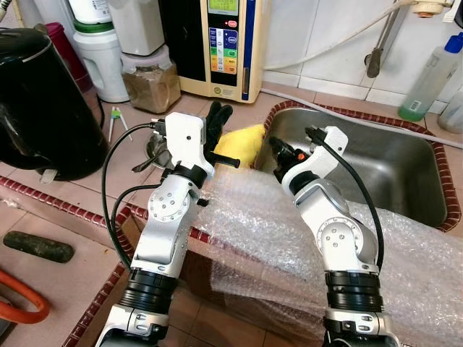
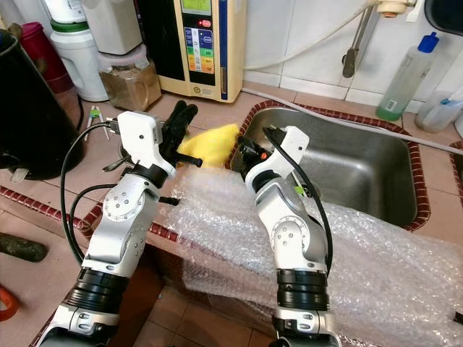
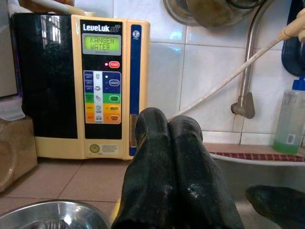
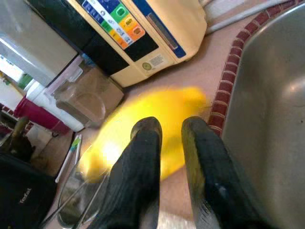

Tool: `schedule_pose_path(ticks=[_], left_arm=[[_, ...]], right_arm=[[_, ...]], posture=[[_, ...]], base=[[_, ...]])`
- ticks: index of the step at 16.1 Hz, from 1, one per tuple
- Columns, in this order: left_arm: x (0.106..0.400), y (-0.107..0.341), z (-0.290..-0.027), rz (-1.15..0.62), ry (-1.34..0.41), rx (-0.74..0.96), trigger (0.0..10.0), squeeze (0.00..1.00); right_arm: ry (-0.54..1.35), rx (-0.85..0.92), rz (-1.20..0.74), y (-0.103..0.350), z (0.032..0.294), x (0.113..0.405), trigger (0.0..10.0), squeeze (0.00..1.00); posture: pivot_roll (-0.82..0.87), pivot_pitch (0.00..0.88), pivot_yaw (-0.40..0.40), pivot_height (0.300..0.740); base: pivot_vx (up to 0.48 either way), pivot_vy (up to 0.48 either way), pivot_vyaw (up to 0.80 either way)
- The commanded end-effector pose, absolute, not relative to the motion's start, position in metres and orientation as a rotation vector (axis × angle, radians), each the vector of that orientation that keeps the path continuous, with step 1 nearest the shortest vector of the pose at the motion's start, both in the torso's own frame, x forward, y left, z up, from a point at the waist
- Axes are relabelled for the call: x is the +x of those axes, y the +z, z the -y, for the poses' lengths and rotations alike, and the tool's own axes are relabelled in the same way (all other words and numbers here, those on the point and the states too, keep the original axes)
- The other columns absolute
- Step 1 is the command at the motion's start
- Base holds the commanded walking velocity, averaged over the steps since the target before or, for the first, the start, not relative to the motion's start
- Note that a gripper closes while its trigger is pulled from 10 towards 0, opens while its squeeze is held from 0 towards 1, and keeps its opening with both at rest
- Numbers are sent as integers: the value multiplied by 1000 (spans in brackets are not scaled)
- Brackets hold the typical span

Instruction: Kitchen organization

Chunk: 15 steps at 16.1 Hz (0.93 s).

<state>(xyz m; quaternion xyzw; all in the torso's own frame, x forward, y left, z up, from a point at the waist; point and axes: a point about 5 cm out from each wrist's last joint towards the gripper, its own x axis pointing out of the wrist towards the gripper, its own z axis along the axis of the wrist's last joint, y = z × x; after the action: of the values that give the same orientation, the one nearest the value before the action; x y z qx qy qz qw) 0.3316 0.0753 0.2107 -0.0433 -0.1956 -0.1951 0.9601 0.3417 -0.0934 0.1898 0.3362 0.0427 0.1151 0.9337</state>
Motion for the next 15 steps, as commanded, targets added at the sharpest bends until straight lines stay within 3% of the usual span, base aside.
schedule_pose_path(ticks=[1,8,9,10,11,12,15], left_arm=[[328,215,-72,415,-419,-91,0,0],[330,214,-75,406,-405,-89,0,0],[330,214,-76,405,-399,-89,0,0],[331,213,-77,401,-393,-88,4314,0],[334,211,-86,379,-332,-87,10000,616],[336,209,-90,364,-313,-98,10000,1000],[342,203,-105,321,-225,-109,10000,1000]], right_arm=[[238,711,-66,200,86,345,0,0],[207,699,-79,194,90,345,0,0],[211,695,-76,195,90,345,0,247],[212,687,-75,195,90,346,0,1000],[236,638,-54,199,88,344,4980,1000],[256,603,-38,201,87,343,10000,1000],[319,463,46,209,86,335,10000,1000]], posture=[[5,69,15,740],[4,67,15,740],[5,66,15,740],[8,65,14,740],[9,65,13,740],[11,63,13,740],[12,64,13,740]], base=[[0,0,0],[0,0,0],[0,0,0],[0,0,0],[0,0,0],[0,0,0],[0,0,0]])
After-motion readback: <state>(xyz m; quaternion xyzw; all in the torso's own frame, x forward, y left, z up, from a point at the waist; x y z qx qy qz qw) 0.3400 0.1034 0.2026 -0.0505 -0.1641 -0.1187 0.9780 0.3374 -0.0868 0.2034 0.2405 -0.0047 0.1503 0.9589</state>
